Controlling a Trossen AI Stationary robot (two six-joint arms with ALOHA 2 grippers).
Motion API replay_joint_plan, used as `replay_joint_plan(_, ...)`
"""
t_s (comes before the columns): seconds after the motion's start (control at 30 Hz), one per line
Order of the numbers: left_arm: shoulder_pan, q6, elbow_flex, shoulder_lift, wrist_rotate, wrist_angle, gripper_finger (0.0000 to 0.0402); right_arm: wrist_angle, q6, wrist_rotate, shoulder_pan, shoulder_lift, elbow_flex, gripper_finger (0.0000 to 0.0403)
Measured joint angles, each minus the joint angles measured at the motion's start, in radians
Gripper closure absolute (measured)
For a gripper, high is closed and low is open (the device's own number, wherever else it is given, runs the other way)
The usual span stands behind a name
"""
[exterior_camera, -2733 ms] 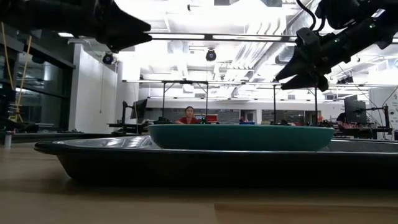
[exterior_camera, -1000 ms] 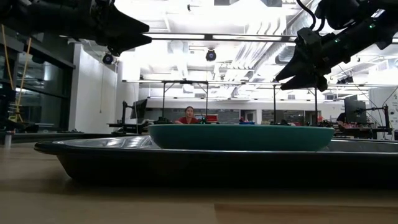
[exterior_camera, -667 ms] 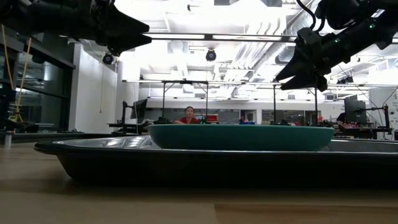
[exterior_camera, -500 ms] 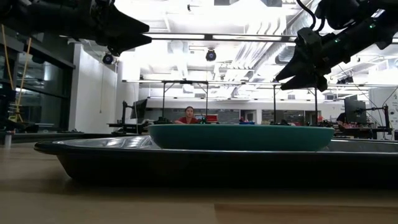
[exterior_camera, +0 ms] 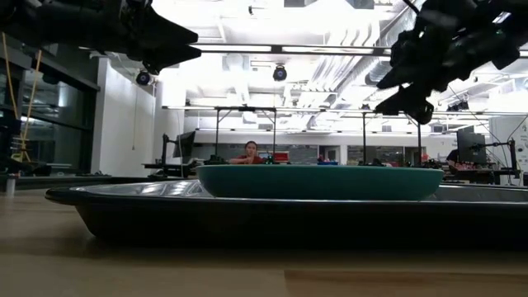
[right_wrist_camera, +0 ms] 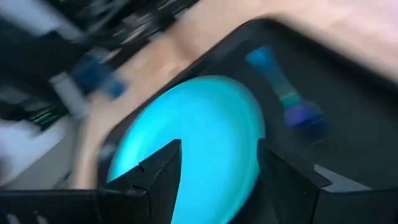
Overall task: Pick and place plate/cup/fork/spoon on tray
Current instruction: Put the yellow spoon to the left of the blue fork on the black tray
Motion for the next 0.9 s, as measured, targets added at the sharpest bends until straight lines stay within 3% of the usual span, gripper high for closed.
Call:
replay_joint_plan(0.1, 0.000, 0.000, 0.000, 0.000, 0.000, 0.000, 0.0178, 0.000, 0.065, -0.093, 0.053, 0.000, 0.000, 0.0201)
replay_joint_plan(0.27, 0.000, -0.015, 0.000, 0.000, 0.000, 0.000, 0.0178, -0.020, 0.166, -0.109, 0.212, 0.000, 0.000, 0.0201)
replay_joint_plan(0.6, -0.001, -0.018, 0.000, 0.000, 0.000, 0.000, 0.0178, -0.243, 0.433, 0.059, 0.513, 0.000, 0.000, 0.0201)
replay_joint_plan(0.9, -0.001, -0.018, 0.000, 0.000, 0.000, 0.000, 0.0178, -0.319, 0.553, 0.123, 0.629, 0.000, 0.000, 0.0201)
